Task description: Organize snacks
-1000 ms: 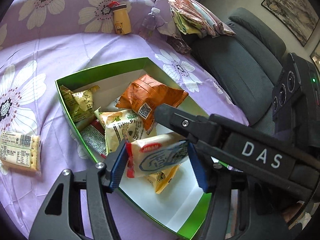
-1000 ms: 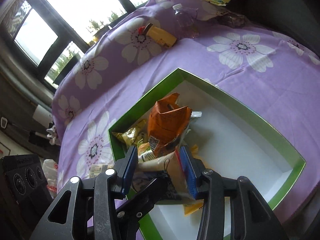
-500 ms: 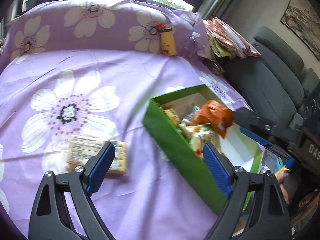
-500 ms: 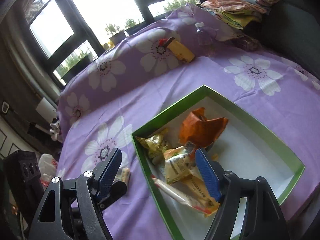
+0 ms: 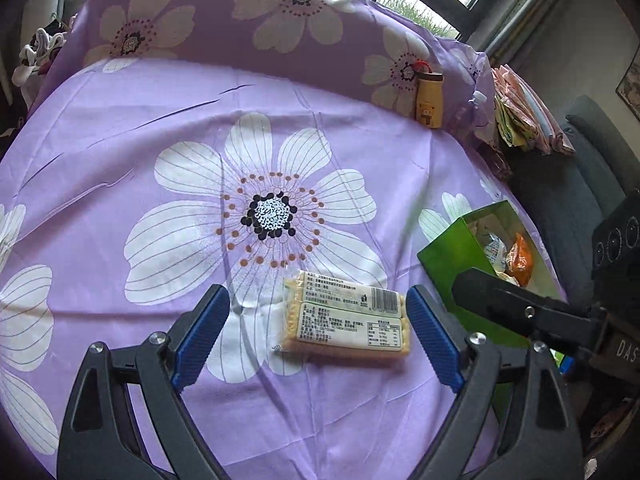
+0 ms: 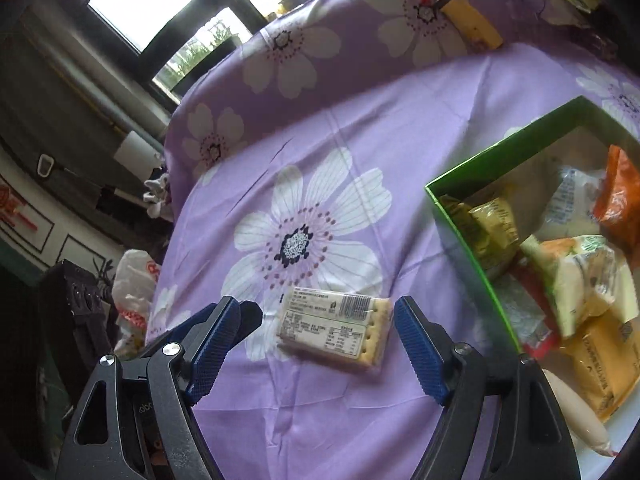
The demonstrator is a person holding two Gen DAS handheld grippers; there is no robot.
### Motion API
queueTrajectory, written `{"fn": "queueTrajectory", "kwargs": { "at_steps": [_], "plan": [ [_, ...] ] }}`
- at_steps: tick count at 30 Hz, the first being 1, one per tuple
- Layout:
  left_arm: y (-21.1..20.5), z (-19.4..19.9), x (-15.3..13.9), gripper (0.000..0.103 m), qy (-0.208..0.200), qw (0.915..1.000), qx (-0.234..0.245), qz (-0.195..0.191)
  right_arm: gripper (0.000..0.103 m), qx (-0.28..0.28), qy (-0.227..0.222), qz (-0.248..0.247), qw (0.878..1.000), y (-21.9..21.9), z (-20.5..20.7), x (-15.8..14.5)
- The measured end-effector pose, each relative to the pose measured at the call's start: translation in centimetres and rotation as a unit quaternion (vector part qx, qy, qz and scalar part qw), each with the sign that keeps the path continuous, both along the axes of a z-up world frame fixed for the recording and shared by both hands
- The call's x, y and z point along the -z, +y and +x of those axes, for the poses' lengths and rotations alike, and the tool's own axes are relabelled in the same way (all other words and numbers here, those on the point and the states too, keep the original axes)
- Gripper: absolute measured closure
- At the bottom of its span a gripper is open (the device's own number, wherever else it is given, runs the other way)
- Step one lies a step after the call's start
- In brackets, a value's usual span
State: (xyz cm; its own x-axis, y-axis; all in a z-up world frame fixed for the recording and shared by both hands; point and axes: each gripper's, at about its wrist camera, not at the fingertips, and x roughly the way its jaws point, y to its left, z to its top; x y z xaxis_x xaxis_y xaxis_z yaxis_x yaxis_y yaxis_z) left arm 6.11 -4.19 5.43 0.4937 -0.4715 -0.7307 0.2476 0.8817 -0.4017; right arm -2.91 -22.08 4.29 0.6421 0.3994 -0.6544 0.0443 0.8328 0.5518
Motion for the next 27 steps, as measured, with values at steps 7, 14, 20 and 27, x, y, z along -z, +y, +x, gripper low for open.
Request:
{"fn": "queueTrajectory", "kwargs": {
  "at_steps": [7, 14, 20, 27],
  "plan": [
    [-0.7, 0.9, 2.9, 0.014, 0.054, 0.9983, 0.021, -0.001, 0.023, 0.003, 0.057, 0.018, 0.998, 0.3, 1.9, 3.2],
    [-1.1, 0.6, 3.5, 0.02, 0.054, 0.9981, 0.03, 0.001, 0.023, 0.0, 0.082, 0.041, 0.996, 0.0, 2.4, 5.1],
    [-1.9, 0.0, 3.7, 0.034, 0.045, 0.9978, 0.048, 0.005, 0.024, -0.005, 0.084, 0.04, 0.996, 0.4, 2.8, 5.9],
    [-3.2, -0.9, 3.2, 0.045, 0.035, 0.9977, 0.054, 0.022, 0.039, 0.009, 0.071, -0.013, 0.997, 1.2, 2.3, 5.5]
  ]
}}
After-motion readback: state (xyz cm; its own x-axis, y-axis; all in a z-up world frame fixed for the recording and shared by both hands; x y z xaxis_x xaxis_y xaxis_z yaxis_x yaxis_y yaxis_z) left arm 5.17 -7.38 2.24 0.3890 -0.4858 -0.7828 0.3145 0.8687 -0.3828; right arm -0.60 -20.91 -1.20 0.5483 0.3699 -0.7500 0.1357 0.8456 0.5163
